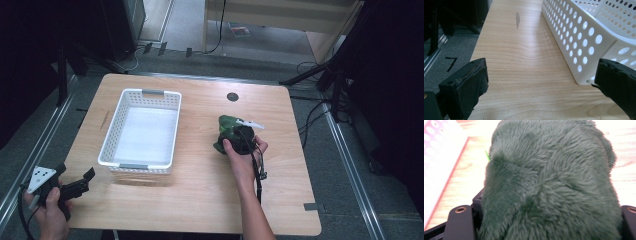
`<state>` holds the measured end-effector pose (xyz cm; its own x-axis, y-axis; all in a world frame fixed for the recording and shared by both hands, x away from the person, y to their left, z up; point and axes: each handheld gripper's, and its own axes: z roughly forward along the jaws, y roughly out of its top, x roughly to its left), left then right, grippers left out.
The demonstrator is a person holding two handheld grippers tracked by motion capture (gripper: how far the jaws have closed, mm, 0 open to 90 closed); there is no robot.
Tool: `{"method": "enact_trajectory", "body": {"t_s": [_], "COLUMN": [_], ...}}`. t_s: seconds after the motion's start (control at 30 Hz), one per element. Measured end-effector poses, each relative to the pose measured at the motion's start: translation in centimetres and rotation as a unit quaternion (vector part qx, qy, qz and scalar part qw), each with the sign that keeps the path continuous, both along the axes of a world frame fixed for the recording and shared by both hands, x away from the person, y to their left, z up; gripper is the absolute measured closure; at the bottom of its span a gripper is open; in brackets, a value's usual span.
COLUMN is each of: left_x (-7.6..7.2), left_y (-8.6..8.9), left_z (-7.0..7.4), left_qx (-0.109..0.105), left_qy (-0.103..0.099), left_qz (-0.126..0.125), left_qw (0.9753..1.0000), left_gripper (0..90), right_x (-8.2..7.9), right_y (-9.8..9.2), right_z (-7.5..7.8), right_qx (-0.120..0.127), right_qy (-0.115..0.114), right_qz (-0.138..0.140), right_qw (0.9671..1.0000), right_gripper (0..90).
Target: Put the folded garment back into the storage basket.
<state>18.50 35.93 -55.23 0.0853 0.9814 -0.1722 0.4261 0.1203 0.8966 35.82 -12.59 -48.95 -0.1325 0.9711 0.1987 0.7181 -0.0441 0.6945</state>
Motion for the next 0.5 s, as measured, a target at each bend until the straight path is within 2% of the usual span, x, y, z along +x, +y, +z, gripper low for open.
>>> {"method": "enact_trajectory", "body": {"t_s": [0.5], "left_x": [0.0], "left_y": [0.0], "left_z": [0.0], "left_qx": [0.0], "left_qy": [0.0], "left_qz": [0.0], "left_qw": [1.0], "left_gripper": [0.0], "right_x": [0.1], "right_y": [2.5], "right_z": [3.2], "right_qx": [0.005], "right_qy": [-0.028], "right_qz": [0.027], "right_qw": [0.9992], "right_gripper": [25.2]}}
